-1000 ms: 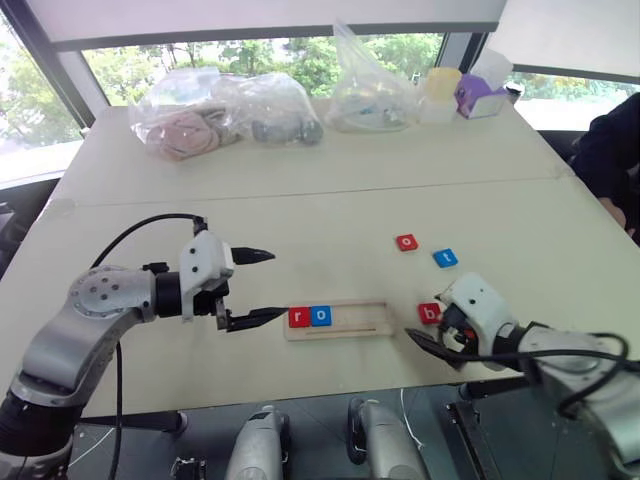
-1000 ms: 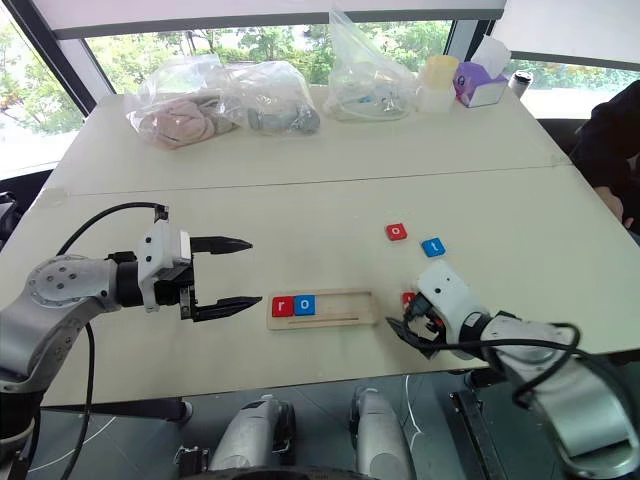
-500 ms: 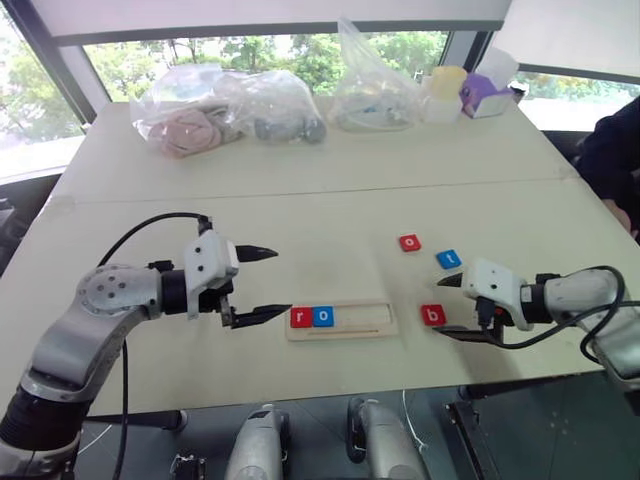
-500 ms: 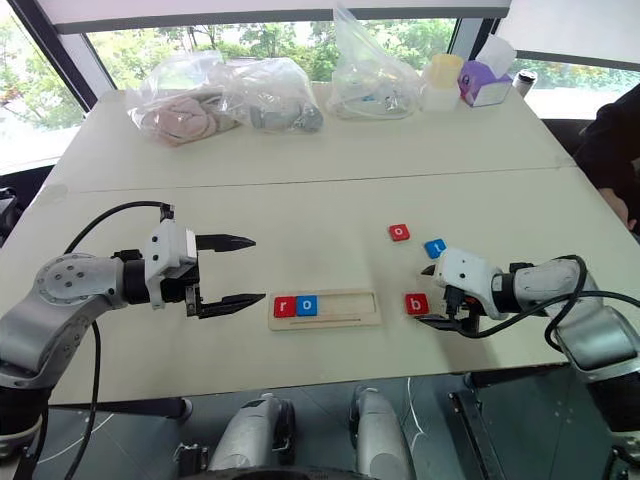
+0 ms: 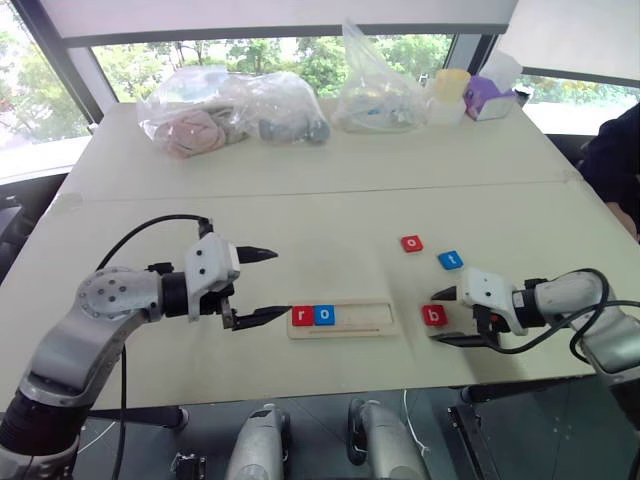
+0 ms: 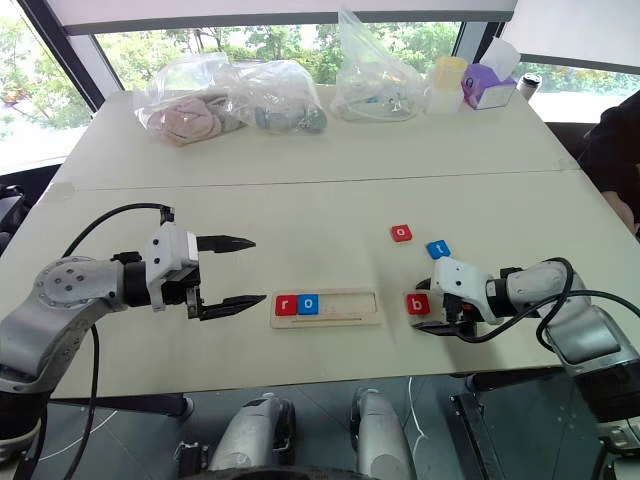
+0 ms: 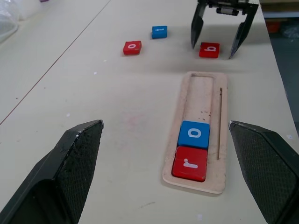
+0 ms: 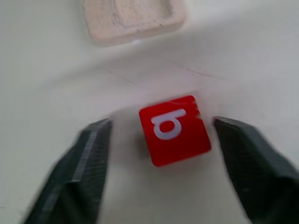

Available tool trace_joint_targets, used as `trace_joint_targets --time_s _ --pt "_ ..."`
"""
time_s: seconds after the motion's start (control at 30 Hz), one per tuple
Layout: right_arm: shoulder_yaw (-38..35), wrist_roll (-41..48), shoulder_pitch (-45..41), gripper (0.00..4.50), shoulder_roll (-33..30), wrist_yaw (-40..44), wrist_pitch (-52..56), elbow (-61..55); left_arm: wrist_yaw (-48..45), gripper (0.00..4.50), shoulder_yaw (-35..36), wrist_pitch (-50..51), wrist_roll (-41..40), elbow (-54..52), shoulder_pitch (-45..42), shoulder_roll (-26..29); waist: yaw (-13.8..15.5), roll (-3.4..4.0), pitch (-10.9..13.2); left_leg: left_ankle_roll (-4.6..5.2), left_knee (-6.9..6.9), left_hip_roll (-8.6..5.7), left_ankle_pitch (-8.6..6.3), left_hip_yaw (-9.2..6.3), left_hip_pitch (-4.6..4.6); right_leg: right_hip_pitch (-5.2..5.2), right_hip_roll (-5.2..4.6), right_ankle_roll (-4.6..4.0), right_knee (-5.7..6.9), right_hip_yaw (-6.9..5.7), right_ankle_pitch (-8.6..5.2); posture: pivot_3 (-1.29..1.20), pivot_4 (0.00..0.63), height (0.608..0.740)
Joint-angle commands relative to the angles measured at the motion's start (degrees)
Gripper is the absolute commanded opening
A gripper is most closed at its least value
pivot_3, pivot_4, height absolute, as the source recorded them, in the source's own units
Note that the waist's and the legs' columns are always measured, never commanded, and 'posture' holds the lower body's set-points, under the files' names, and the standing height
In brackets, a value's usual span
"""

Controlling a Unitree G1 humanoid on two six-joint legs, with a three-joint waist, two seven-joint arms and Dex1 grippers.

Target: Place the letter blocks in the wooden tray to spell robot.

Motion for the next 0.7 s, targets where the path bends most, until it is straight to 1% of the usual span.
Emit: trace_joint_targets --time_s 0.03,0.07,0.13,0.2,0.4,0.43,0.53,0.7 --pt "0.1 -0.4 -1.4 1.53 0.7 0.0 -0.1 0.8 0.4 4.50 1.7 -0.1 -0.5 -1.9 0.1 0.6 0.0 0.00 0.0 0.00 0.00 0.00 0.00 0.00 0.01 0.00 0.00 0.00 0.01 0.00 0.00 0.00 0.150 0.740" --pt "0.1 -0.5 -1.6 1.13 0.8 0.1 0.0 1.0 0.3 4.50 1.6 -0.1 -0.5 -2.0 0.2 0.6 0.0 0.00 0.0 0.00 0.00 0.00 0.00 0.00 0.02 0.00 0.00 0.00 0.01 0.02 0.00 0.00 0.150 0.740" --pt "0.2 -0.9 -2.1 1.15 1.0 0.0 0.1 1.3 0.1 4.50 1.8 -0.1 -0.6 -2.0 0.5 0.8 0.0 0.00 0.0 0.00 0.01 0.00 0.00 0.00 0.04 0.03 0.00 0.00 0.01 0.03 0.00 0.00 0.150 0.740" --pt "-0.7 0.8 -3.4 1.15 1.3 -0.1 3.0 -0.9 -0.4 4.50 2.0 -0.1 -0.7 -2.1 0.7 1.3 0.0 0.00 0.0 0.00 0.01 0.00 0.00 0.02 0.05 0.05 0.00 0.00 0.01 0.03 0.00 0.00 0.150 0.740" --pt "-0.1 6.5 -8.4 1.15 3.7 -0.1 13.2 -13.3 -0.8 4.50 1.7 -0.5 -0.7 -2.0 1.0 1.6 0.0 0.02 0.0 0.00 0.00 0.04 0.00 -0.04 0.06 -0.02 0.02 -0.02 0.10 0.05 0.01 0.00 0.150 0.740" --pt "0.7 6.9 -9.2 1.15 4.4 -0.5 14.7 -14.7 -0.8 4.50 1.6 -0.5 -0.6 -1.9 0.9 1.6 0.0 0.02 0.0 0.00 0.00 0.04 0.00 -0.05 0.07 -0.01 0.03 -0.02 0.11 0.04 0.01 0.00 0.150 0.740" --pt "6.6 5.5 -11.5 1.15 8.6 -1.5 16.3 -16.7 -0.9 4.50 1.2 -0.6 -0.5 -1.4 0.2 1.4 0.0 -0.03 0.0 -0.01 0.00 0.02 0.00 -0.03 0.06 0.07 -0.01 -0.02 0.02 0.03 0.00 0.00 0.150 0.740" --pt "11.9 2.4 -13.4 1.15 12.4 -3.0 16.3 -14.1 -0.9 4.50 1.6 -0.6 -0.4 -1.8 0.7 1.5 0.0 -0.02 0.0 -0.01 0.01 0.03 0.00 -0.02 0.04 0.02 -0.03 -0.03 0.04 0.04 0.01 0.00 0.150 0.740"
